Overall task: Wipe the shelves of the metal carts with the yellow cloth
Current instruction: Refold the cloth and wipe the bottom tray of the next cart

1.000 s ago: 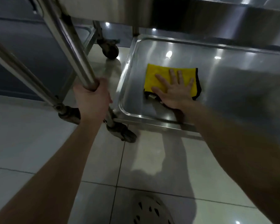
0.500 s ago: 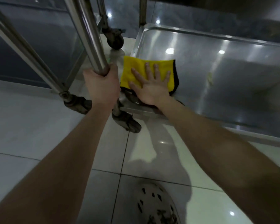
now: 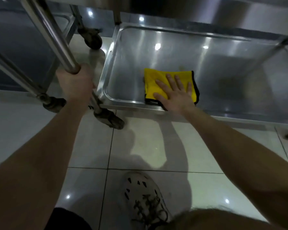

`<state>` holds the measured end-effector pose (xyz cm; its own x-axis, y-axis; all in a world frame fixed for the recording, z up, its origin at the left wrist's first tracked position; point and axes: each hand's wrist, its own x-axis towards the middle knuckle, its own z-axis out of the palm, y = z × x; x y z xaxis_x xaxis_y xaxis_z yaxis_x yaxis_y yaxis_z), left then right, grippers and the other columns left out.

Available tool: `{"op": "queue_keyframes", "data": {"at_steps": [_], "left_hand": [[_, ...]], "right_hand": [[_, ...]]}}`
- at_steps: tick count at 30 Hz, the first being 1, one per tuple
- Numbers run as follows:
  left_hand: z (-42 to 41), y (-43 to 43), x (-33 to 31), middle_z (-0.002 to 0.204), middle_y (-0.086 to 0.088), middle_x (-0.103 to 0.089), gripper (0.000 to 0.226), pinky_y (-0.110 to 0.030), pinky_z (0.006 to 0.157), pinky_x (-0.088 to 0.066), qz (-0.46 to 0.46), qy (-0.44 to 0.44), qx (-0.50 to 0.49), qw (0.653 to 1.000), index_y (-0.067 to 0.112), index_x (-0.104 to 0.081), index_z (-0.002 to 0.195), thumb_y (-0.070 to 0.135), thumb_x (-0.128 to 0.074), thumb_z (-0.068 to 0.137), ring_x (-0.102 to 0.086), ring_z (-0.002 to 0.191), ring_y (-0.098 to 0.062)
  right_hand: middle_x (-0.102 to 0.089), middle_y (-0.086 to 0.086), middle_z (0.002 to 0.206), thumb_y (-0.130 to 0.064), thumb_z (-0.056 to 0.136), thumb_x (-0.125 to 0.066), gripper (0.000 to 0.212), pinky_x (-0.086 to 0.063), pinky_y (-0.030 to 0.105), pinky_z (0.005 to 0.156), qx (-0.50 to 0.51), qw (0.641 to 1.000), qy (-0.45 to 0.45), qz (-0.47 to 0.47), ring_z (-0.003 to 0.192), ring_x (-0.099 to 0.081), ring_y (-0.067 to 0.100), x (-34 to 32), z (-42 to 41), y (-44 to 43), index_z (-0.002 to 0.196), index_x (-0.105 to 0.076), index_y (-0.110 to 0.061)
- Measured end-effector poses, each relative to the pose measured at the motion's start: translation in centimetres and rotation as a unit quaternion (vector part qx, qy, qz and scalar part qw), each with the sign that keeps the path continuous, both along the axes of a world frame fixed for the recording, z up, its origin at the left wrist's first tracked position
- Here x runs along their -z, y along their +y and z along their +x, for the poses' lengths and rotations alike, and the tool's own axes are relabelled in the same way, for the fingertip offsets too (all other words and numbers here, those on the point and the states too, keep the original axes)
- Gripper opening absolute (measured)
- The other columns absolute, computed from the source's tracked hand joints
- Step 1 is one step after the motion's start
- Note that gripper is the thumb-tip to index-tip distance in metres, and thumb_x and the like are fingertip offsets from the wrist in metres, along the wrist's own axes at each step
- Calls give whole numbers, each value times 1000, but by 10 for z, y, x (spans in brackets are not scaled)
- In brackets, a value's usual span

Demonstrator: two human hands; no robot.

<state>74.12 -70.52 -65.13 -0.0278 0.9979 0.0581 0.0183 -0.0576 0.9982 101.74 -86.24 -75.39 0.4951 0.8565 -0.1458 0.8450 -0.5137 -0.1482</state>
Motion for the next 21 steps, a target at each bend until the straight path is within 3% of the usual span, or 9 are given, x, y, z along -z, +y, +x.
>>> {"op": "queue_keyframes", "data": {"at_steps": [2,4,7,11,16,21], "left_hand": [[2,2,2,44,10,-47,18,-37,50,-50,1,1,-6,1000,46,-70,57,34,-63,69,-51,39,-14],[3,5,4,43,10,-47,14,-37,48,-50,4,1,-10,1000,35,-67,57,34,-63,70,-49,38,-14],[2,13,13,41,8,-46,30,-37,46,-47,18,20,-1,1000,29,-56,43,29,-61,73,-48,36,-17],[2,18,19,41,8,-45,38,-34,45,-45,31,24,4,999,30,-50,40,24,-59,77,-46,36,-18],[3,18,23,42,2,-45,35,-29,45,-46,43,18,-11,999,20,-45,53,15,-61,84,-47,35,-19],[2,14,21,45,-7,-49,33,-33,46,-49,29,46,-8,998,-7,-52,64,15,-62,87,-53,38,-21]], "right_hand": [[9,-15,179,-95,86,-7,80,10,69,126,25,1000,-8,-5,166,11,20,2,23,2,160,-3,-66],[7,-13,179,-95,86,-9,81,8,71,125,50,999,-13,-11,166,10,22,1,44,18,161,-5,-65],[5,-7,180,-95,82,-11,86,7,76,122,73,997,-8,-15,166,8,29,-3,68,62,162,-9,-63],[5,-1,181,-95,79,-10,91,9,80,118,64,998,4,-16,165,10,36,-4,77,139,163,-7,-60],[7,1,180,-96,79,-7,90,15,83,113,6,1000,21,-21,164,13,40,-4,31,232,162,-3,-61],[4,5,180,-87,90,-10,83,18,82,113,-42,999,27,6,164,12,41,-6,-43,233,166,-10,-54]]}}
